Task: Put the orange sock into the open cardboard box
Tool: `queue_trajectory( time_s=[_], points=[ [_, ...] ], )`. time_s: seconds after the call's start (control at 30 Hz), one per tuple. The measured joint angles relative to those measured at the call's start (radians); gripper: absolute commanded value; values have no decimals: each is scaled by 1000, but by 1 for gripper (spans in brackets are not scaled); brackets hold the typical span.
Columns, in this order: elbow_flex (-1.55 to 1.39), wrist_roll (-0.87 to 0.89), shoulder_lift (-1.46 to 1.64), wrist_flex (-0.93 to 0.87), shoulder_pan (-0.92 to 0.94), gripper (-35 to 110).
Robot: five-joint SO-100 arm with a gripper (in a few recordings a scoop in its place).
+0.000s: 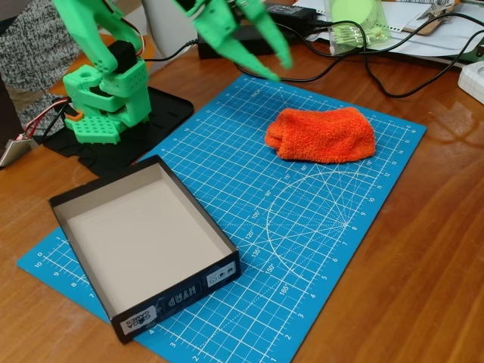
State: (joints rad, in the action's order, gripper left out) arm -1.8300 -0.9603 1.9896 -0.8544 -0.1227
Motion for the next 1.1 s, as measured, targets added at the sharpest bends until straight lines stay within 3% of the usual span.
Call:
queue_trajectory(
  time_s=[0.2, 0.37, 0.53, 0.77, 0.9, 1.0, 1.1],
  points=[
    [330, -500, -298, -279, -5, 21],
    [531, -710, -459, -492, -48, 25],
    [546, -742, -594, -499, -98, 27],
    [549, -758, -798, -324, -124, 26],
    [526, -784, -859, -210, -156, 19],
    [514, -790, -900, -153, -170, 0],
    [523, -747, -920, -137, -190, 0]
  ],
)
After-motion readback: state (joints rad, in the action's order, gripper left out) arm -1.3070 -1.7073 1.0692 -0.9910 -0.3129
